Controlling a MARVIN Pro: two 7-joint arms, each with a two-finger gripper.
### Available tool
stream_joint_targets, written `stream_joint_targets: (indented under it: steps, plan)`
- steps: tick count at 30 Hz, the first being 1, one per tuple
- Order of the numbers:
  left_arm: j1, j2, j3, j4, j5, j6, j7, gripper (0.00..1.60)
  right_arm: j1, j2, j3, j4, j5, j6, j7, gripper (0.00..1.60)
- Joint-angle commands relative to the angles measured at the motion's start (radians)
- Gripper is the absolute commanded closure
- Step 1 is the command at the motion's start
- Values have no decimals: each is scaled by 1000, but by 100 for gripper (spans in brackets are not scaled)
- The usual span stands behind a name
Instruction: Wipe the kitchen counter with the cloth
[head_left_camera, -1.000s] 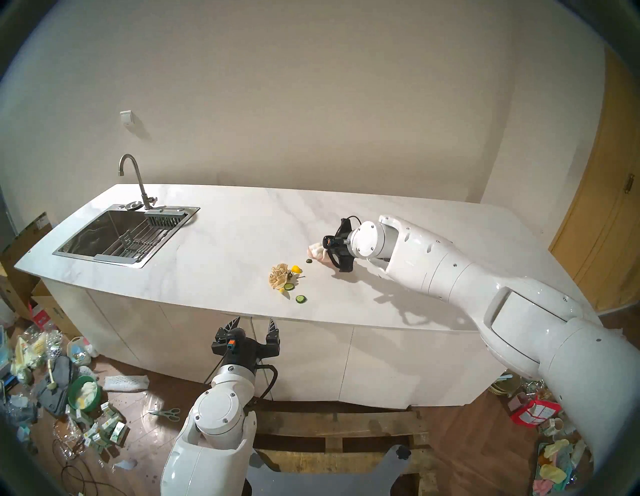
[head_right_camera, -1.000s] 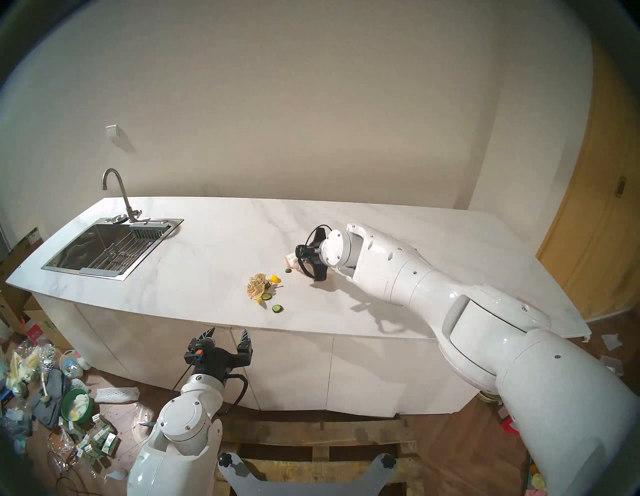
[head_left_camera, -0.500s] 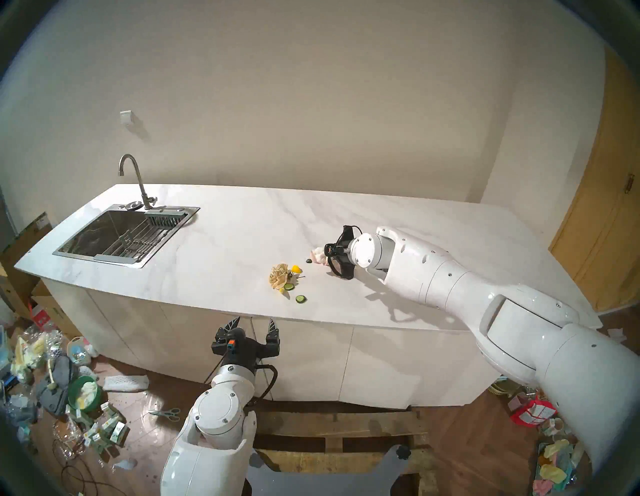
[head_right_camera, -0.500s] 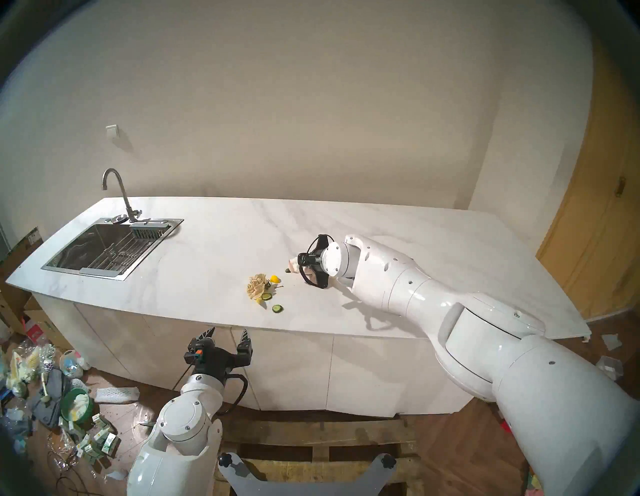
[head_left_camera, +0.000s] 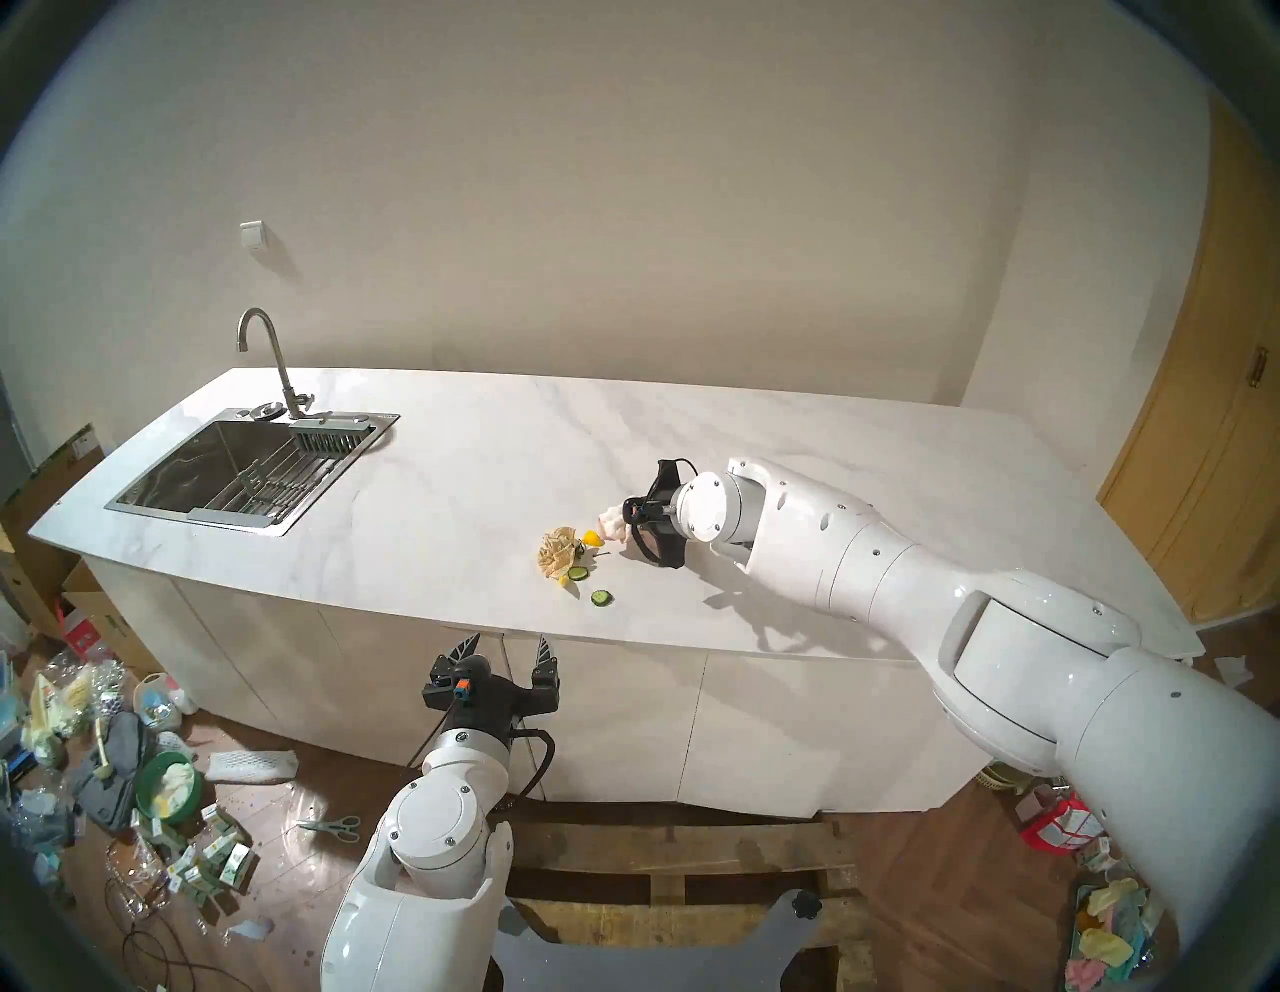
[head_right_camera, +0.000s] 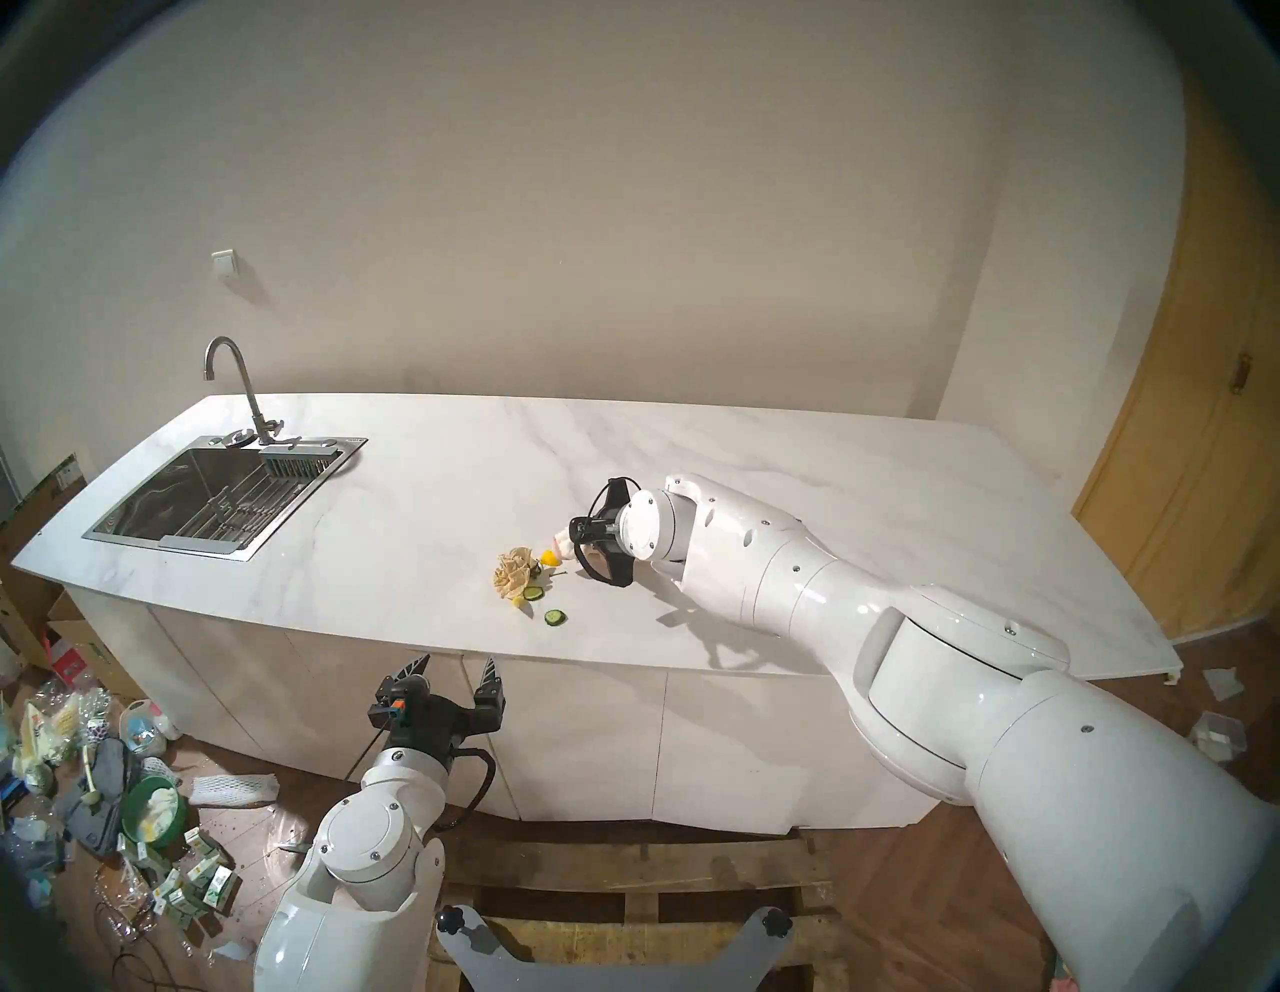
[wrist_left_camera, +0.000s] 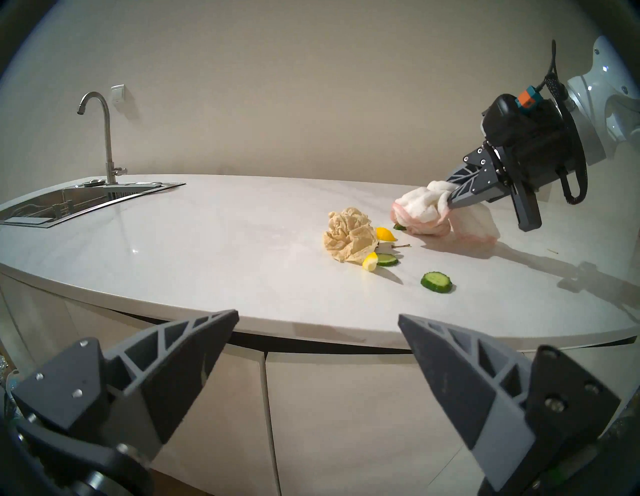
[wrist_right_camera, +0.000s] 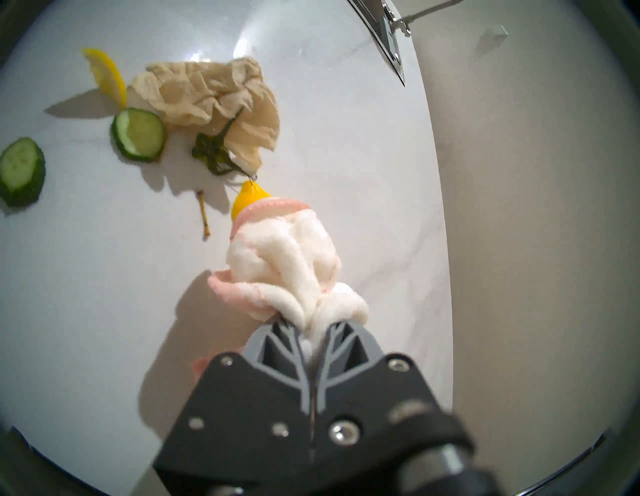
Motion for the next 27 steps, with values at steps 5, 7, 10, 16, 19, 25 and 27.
stream_joint_targets:
  steps: [5,7,10,16,19,25,27]
  plan:
    - [-5,2,2,-27,-1,-6,-5,0,65,65,-19,-158,22,29,187,160]
    - [-5,2,2,-27,-1,-6,-5,0,71,86,-9,-188,26,39,229,160]
    - [-6,2,2,-26,-1,-6,-5,0,76,117,5,-230,32,50,253,160]
    - [-6,2,2,-26,-1,-6,-5,0,47,129,61,-252,21,57,131,160]
    - [-5,2,2,-27,-1,-6,-5,0,32,121,91,-251,12,58,95,160]
    - [-4,2,2,-29,-2,-5,-6,0,7,89,118,-216,-6,61,-1,160]
    - [-4,2,2,-29,-2,-5,-6,0,0,70,124,-197,-12,67,-31,160]
